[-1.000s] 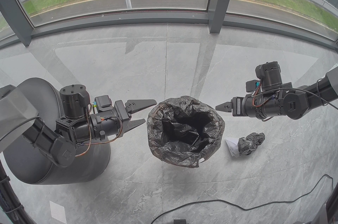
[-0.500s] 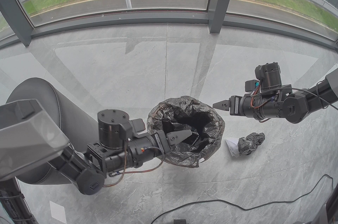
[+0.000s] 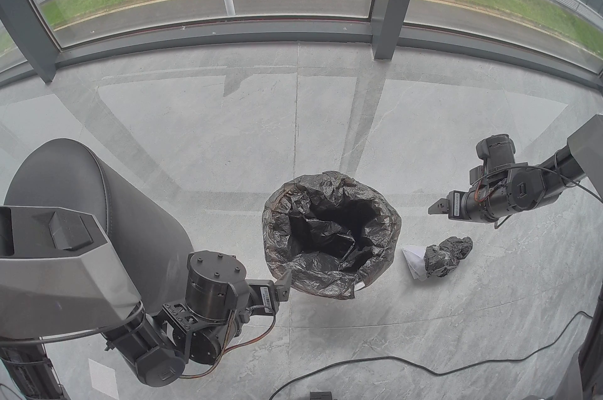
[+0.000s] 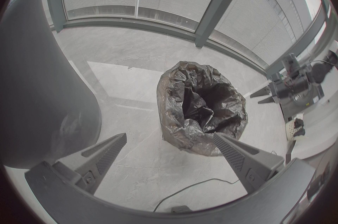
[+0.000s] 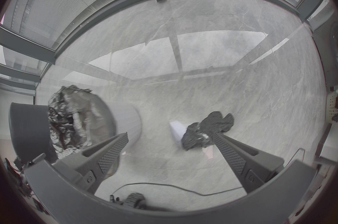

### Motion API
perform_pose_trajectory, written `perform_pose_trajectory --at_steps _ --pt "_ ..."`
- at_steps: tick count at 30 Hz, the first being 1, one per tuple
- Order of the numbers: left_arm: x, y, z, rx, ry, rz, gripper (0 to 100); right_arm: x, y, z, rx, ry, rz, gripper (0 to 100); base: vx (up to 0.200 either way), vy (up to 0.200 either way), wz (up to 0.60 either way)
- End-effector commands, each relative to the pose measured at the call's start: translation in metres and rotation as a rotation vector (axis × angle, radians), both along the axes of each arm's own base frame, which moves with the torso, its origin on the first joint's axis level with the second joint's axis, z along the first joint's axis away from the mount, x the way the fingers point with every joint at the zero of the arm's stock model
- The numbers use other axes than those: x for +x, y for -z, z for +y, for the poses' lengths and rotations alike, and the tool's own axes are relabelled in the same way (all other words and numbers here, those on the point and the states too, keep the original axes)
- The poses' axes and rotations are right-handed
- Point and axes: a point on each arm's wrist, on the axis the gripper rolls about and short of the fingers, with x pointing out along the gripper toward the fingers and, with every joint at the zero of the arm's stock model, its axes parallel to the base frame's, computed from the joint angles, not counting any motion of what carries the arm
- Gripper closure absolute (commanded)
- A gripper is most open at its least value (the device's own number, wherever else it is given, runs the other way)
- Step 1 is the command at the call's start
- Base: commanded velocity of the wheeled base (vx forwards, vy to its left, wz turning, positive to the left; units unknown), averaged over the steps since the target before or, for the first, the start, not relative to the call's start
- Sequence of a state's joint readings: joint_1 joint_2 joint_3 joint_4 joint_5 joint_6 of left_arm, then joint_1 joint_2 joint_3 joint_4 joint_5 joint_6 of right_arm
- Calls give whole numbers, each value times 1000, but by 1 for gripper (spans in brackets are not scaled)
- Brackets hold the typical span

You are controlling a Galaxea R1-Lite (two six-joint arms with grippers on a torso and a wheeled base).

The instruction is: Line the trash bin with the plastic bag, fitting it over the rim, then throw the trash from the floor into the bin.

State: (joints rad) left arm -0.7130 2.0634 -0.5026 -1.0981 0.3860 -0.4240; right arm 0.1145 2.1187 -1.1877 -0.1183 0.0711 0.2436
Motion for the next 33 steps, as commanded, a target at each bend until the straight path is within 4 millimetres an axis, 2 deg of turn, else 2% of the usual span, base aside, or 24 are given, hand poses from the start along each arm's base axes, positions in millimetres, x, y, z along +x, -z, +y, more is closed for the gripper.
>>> perform_pose_trajectory --at_steps 1,6,12,18,20,24,28,33 --pt "-13 -2 5 40 53 -12 0 43 33 -53 -72 -71 45 0 0 0 0" --pt "-13 -3 3 10 136 -4 0 51 55 -69 -289 -378 50 0 0 0 0" --pt "-14 1 1 32 198 -1 0 64 70 -64 -379 -543 9 0 0 0 0" --pt "-13 4 -2 33 209 8 0 71 89 -57 -400 -596 21 0 0 0 0" --pt "-12 7 -2 40 211 15 0 70 93 -47 -400 -626 27 0 0 0 0" --pt "-12 11 -5 31 216 1 0 70 103 -38 -395 -648 42 0 0 0 0" --pt "-12 9 -5 13 214 -24 0 69 104 -37 -391 -648 46 0 0 0 0" --pt "-25 5 -5 13 241 -18 0 68 103 -38 -388 -642 49 0 0 0 0"
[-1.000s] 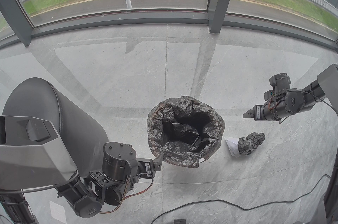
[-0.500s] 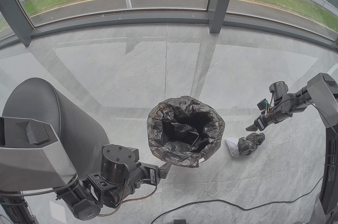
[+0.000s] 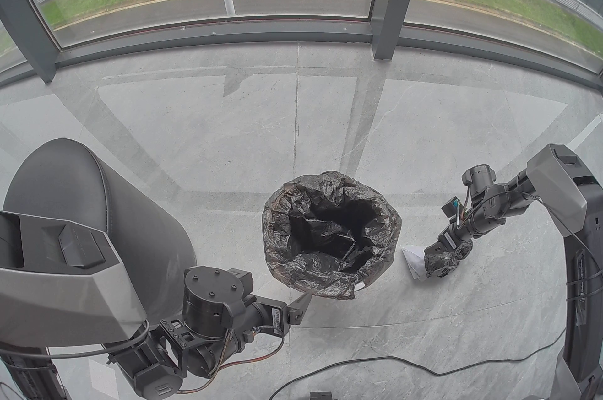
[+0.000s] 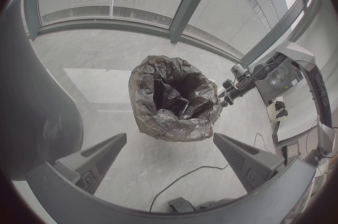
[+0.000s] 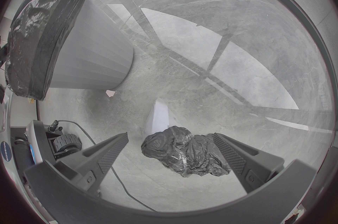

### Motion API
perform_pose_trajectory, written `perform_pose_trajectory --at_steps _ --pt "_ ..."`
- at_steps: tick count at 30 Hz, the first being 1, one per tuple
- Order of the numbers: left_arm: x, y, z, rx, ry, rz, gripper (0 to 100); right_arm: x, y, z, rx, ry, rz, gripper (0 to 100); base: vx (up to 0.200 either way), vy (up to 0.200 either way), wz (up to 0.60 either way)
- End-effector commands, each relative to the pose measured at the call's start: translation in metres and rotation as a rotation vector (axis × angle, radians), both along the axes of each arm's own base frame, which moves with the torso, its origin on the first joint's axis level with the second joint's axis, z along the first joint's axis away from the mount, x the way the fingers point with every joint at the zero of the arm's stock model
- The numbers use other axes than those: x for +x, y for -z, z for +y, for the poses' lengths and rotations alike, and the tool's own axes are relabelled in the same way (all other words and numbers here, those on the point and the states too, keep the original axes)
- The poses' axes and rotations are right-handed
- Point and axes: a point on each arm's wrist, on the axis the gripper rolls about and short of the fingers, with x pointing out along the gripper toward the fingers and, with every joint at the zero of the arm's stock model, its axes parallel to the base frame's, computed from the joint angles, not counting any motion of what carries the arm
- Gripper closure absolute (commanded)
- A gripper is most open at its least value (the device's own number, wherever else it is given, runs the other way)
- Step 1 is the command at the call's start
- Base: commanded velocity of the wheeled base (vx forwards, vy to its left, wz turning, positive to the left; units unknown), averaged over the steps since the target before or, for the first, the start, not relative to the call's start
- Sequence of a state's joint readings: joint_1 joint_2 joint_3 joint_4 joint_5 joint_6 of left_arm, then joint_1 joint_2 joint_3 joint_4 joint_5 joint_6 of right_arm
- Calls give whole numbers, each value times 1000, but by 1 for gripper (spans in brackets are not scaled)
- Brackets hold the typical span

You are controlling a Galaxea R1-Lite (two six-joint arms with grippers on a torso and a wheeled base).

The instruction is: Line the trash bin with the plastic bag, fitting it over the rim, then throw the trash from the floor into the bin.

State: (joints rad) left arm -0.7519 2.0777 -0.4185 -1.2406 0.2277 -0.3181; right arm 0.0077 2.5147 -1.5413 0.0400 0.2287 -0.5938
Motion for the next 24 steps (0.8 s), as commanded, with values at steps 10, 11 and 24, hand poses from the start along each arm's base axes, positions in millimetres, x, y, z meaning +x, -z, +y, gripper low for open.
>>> perform_pose_trajectory --at_steps 10,11,24 --pt "-7 4 -3 8 23 15 0 3 19 -8 -1 18 28 0 0 0 0" --pt "-7 4 -3 8 23 15 0 3 19 -8 -1 18 28 0 0 0 0" --pt "-8 6 -4 -17 18 31 0 2 20 -9 -1 23 34 0 0 0 0"
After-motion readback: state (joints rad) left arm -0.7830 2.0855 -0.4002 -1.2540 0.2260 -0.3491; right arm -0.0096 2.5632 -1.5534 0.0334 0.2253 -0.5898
